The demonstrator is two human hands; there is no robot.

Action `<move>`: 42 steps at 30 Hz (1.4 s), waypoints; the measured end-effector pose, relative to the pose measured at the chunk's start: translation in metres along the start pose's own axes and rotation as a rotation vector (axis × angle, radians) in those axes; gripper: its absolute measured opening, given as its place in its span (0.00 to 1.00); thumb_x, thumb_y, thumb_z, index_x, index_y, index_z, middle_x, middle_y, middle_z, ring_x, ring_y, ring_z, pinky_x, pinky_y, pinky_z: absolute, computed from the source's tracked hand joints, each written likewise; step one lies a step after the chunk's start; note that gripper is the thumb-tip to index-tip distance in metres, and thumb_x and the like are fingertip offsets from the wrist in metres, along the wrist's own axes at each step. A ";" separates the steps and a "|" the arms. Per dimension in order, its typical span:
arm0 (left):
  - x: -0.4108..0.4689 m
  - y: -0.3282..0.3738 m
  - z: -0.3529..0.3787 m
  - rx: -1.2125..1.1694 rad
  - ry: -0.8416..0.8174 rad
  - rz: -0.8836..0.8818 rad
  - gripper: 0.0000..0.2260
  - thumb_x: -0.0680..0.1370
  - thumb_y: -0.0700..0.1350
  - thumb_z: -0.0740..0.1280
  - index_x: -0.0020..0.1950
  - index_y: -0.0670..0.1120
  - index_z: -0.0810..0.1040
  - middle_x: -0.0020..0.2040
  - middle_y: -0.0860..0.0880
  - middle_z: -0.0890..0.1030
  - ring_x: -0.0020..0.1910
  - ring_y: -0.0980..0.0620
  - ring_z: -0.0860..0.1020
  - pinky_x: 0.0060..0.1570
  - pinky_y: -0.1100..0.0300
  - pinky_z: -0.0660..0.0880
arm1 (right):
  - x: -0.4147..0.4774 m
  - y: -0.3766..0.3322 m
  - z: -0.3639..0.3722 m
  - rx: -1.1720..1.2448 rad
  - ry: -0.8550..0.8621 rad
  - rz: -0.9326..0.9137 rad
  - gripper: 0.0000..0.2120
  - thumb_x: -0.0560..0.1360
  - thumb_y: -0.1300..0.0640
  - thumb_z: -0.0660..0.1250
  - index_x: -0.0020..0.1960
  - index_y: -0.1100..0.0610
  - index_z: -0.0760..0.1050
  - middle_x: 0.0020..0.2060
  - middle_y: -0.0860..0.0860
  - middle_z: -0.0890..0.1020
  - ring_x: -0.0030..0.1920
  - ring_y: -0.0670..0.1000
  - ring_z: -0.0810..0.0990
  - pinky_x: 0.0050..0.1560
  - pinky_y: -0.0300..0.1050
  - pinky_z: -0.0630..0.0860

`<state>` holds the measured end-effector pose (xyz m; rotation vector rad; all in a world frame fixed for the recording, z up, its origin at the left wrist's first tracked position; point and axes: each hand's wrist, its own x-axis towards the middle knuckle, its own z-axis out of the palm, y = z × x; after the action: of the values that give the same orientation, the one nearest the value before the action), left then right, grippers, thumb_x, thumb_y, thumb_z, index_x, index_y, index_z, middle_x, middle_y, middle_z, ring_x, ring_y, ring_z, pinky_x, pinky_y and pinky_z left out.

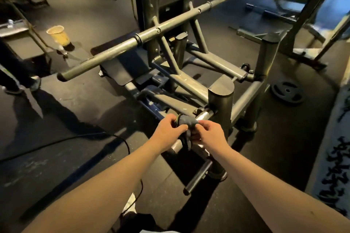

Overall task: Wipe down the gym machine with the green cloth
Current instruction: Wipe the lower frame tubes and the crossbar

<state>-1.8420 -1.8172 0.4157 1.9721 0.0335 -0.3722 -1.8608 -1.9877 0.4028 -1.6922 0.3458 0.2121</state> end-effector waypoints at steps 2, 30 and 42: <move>0.020 -0.013 -0.033 -0.045 -0.048 0.033 0.10 0.76 0.47 0.75 0.54 0.47 0.77 0.47 0.46 0.82 0.45 0.53 0.81 0.49 0.58 0.79 | 0.014 -0.014 0.034 0.083 -0.008 0.019 0.06 0.83 0.56 0.65 0.56 0.53 0.81 0.51 0.56 0.85 0.52 0.53 0.86 0.44 0.49 0.84; 0.256 -0.019 -0.194 -0.125 -0.403 -0.002 0.22 0.79 0.45 0.73 0.70 0.47 0.72 0.52 0.46 0.85 0.48 0.50 0.84 0.46 0.58 0.79 | 0.193 -0.103 0.181 0.203 0.472 0.028 0.15 0.76 0.69 0.71 0.58 0.56 0.79 0.49 0.46 0.84 0.51 0.44 0.83 0.47 0.32 0.78; 0.359 0.002 -0.135 0.154 -0.464 0.040 0.11 0.80 0.45 0.71 0.62 0.49 0.80 0.54 0.51 0.84 0.54 0.53 0.83 0.56 0.51 0.82 | 0.271 -0.081 0.129 0.292 0.470 0.152 0.10 0.79 0.62 0.70 0.56 0.49 0.80 0.51 0.47 0.85 0.55 0.48 0.83 0.59 0.47 0.80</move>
<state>-1.4677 -1.7490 0.3697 1.9882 -0.3398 -0.8172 -1.5715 -1.8790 0.3684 -1.4130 0.8164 -0.1269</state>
